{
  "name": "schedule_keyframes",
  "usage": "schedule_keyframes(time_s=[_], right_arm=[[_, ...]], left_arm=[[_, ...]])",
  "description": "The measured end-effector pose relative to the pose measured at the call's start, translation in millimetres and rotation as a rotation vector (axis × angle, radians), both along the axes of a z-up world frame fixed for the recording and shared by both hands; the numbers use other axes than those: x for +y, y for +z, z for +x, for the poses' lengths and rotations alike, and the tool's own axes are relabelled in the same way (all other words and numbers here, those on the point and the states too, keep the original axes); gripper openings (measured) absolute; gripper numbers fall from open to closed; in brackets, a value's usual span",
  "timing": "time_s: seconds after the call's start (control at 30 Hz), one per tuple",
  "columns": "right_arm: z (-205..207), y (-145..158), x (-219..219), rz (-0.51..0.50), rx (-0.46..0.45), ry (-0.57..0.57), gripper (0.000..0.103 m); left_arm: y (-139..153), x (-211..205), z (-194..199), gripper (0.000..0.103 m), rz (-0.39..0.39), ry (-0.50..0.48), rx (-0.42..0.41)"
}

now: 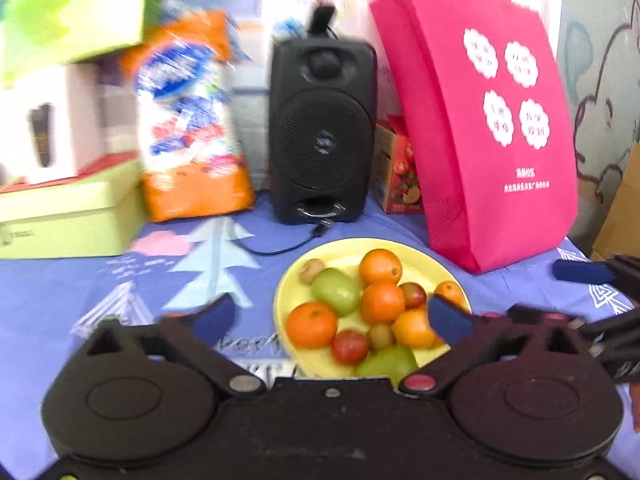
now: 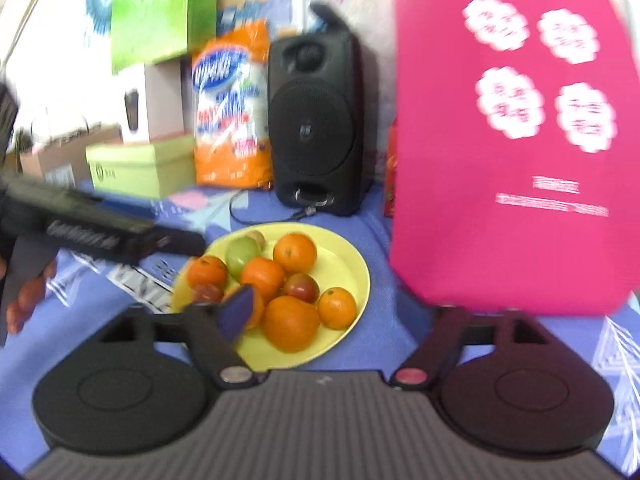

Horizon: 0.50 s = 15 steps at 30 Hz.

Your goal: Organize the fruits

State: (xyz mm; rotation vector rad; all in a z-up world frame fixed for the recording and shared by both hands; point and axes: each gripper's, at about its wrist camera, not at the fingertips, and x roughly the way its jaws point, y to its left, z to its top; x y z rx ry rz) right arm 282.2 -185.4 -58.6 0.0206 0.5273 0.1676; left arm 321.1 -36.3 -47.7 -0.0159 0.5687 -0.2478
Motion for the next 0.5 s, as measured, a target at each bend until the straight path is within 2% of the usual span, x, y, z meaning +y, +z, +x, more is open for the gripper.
schedule_keyframes(time_s=[0.03,0.1,0.17,0.3,0.37,0.5], right_arm=[[-12.9,5.1,0.1,0.023,-0.016,-0.031,0.101],[-34.6,12.6,1.1,0.066,-0.016,-0.087,0.103],[-53.4,18.7,5.1,0.08,0.033,-0.126,0.103],[-91.9,27.3,23.8,0.007,0.123,-0.26,0.103],[-112.0,27.5,29.9,0.001,0.171,-0.324,0.103],[-155.8,29.4,39.1,0.066,0.167,-0.253,0.103]], left_arm=[[2.8,3.9,-13.5,0.103,0.002,0.016,-0.008],[9.6,9.8,-40.5,0.103,-0.007,0.026,-0.009],[14.8,14.8,-63.9,0.103,-0.015,0.041,0.007],[22.2,20.9,-111.0,0.103,0.018,0.088,0.03],[25.2,21.3,-134.6,0.103,0.047,0.114,0.021],[32.0,17.9,-188.4,0.103,0.117,0.146,-0.01]])
